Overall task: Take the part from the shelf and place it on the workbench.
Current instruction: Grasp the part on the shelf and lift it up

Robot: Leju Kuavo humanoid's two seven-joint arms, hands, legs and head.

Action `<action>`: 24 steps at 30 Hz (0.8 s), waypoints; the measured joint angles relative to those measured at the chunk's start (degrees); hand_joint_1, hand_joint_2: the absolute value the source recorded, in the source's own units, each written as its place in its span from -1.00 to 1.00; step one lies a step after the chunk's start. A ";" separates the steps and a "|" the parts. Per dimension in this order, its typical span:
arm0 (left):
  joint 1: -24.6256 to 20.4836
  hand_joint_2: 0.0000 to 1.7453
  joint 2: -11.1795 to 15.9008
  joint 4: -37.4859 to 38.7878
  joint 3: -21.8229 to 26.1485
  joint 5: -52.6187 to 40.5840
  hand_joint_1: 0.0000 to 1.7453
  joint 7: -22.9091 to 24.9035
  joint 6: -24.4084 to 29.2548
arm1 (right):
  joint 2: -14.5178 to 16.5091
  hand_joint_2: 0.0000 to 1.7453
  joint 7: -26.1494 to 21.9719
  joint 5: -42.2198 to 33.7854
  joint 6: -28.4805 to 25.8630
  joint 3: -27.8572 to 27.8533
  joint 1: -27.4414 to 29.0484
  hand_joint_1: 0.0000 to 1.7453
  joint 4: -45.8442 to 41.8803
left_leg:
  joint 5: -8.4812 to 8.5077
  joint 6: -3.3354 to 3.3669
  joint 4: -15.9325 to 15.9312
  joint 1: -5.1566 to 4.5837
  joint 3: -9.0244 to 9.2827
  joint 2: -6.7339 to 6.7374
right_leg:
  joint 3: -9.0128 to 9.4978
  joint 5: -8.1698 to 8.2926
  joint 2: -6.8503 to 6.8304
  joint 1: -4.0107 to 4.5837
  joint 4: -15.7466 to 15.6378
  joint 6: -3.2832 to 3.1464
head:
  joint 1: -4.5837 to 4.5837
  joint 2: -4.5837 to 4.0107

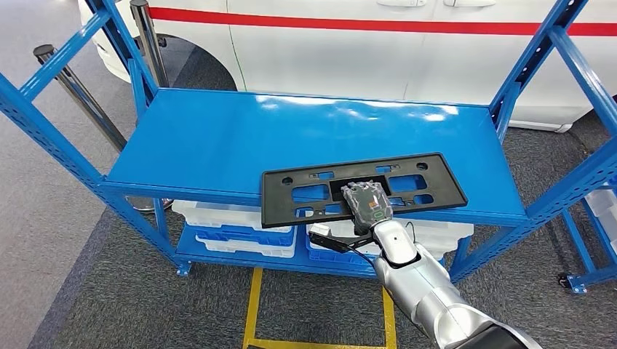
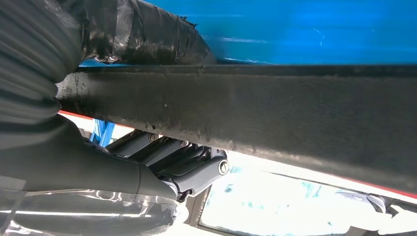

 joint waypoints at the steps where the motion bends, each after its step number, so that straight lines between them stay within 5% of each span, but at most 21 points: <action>1: 0.00 1.00 0.00 0.00 0.00 0.00 -1.00 0.00 0.00 | 0.00 1.00 0.00 0.00 0.01 0.00 0.00 0.60 0.00 | 0.00 0.00 0.00 0.00 0.00 0.00 | 0.00 0.00 0.00 0.00 0.00 0.00 | 0.00 0.00; 24: 0.00 1.00 0.00 0.00 0.00 0.00 -1.00 0.00 0.00 | 0.00 1.00 0.00 0.00 0.01 0.00 0.00 0.60 0.00 | 0.00 0.00 0.00 0.00 0.00 0.00 | 0.00 0.00 0.00 0.00 0.00 0.00 | 0.00 0.00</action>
